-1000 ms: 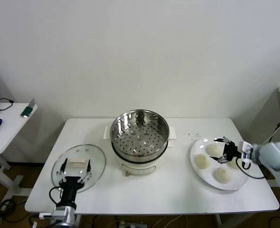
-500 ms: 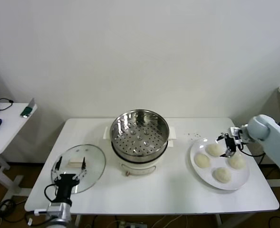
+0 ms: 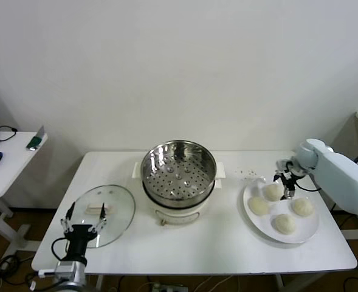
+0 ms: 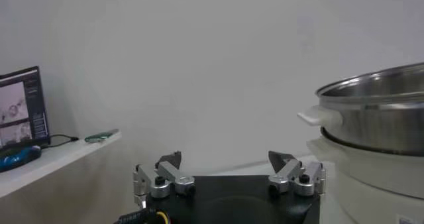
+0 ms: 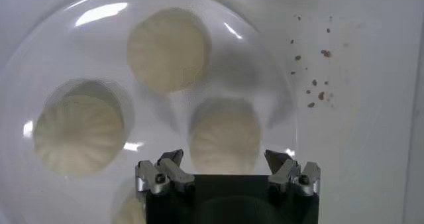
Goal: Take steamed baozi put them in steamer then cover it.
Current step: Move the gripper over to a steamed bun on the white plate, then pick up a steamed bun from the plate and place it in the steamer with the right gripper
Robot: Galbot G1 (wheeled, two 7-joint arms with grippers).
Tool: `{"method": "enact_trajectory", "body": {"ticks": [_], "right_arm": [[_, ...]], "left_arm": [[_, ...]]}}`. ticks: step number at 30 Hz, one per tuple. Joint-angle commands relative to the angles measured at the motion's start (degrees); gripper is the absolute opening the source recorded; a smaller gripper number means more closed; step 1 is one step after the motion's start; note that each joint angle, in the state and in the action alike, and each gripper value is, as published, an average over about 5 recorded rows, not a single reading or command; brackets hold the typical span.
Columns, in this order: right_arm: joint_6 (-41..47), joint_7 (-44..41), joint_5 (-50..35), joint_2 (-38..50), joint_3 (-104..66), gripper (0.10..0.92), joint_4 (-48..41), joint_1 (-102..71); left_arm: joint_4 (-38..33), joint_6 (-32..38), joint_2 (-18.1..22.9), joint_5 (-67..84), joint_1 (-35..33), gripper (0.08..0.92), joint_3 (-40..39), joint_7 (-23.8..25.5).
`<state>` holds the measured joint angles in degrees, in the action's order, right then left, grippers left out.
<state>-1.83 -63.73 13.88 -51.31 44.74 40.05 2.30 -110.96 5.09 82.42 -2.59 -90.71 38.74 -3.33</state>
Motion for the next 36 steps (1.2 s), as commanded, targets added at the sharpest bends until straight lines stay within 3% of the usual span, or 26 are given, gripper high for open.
{"method": "enact_trajectory", "body": {"ticks": [1,22,30,36], "right_arm": [[-0.8,-0.7,2.3,-4.0,0.5,0.823,-5.8,1.1],[-2.4,-1.1,1.8,-3.7,0.8,0.721,-4.9,2.6],[-5.4,-2.3,-10.4,-2.7,16.9,0.721,3.9,18.4],[-12.3,-4.6,-16.8,-7.3,29.3,0.721,7.2,34.7]], "left_arm": [[0.3,0.0,-0.1,0.2,0.0,0.823,0.3,0.1],[0.0,0.5,-0.1,0.4,-0.6,0.823,1.2,-0.5],[0.2,0.6,-0.2,0.9,-1.2,0.823,1.5,-0.5],[0.4,0.9,-0.2,0.9,-1.9,0.823,1.5,-0.5]]}}
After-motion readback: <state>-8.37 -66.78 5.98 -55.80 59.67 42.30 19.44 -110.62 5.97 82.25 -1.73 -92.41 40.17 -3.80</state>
